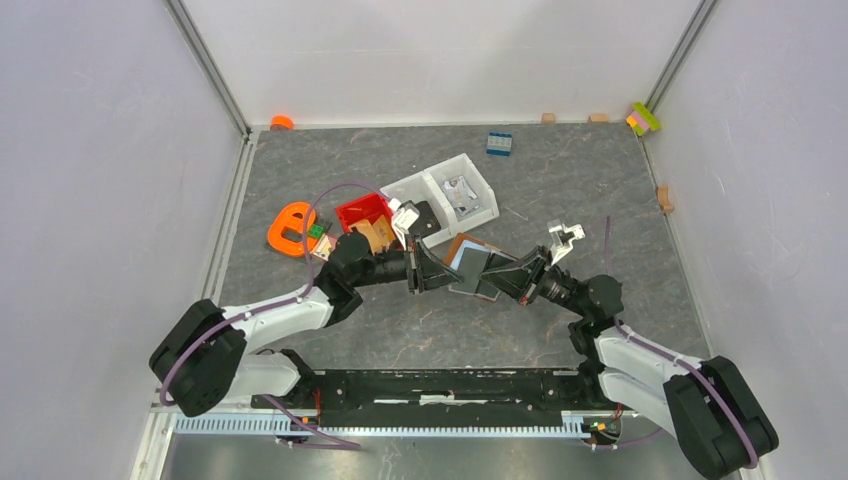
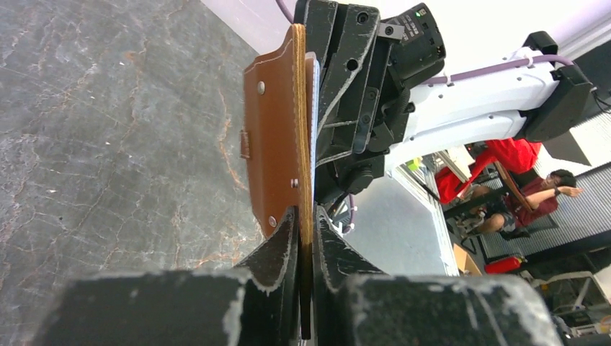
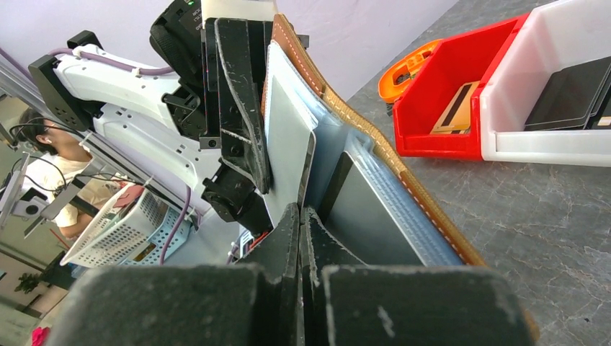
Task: Take the credit cards out of the card holder
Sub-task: Remove the credit card from the card holder.
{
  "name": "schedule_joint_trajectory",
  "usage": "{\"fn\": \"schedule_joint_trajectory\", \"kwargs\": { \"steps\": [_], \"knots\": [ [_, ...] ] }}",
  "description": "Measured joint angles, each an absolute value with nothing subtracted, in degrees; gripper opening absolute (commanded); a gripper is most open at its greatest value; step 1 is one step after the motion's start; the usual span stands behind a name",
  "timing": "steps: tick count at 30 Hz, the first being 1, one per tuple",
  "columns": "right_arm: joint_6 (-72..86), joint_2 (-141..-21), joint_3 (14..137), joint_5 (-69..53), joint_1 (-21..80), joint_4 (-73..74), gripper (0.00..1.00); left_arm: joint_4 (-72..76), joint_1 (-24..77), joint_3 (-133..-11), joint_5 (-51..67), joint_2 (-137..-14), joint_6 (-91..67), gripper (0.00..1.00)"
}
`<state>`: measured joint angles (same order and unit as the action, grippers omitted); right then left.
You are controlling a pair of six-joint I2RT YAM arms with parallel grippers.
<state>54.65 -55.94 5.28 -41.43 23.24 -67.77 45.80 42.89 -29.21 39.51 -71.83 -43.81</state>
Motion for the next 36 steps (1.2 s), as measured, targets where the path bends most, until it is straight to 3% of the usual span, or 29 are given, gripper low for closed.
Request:
{"fn": "schedule_joint_trajectory", "kwargs": {
  "steps": [17, 21, 24, 28, 36],
  "knots": [
    [55.61, -57.08, 5.28, -41.34, 22.37, -68.38, 0.0, 45.52, 42.06, -26.28, 36.05, -67.05, -43.48, 0.02],
    [55.9, -57.25, 5.28, -41.6, 22.37, -68.86, 0.25, 45.56, 42.06, -26.26, 36.12, -66.96, -43.51, 0.02],
    [57.14, -58.61, 5.26, -42.46, 22.37, -71.92, 0.28, 46.54, 42.06, -26.26, 36.56, -67.53, -43.55, 0.02],
    [59.86, -61.3, 5.13, -43.62, 22.39, -77.67, 0.26, 48.82, 42.09, -26.28, 38.15, -70.0, -44.14, 0.02],
    [61.39, -62.17, 5.08, -44.01, 22.5, -80.12, 0.07, 52.16, 42.09, -26.28, 40.99, -71.53, -45.8, 0.02]
  ]
}}
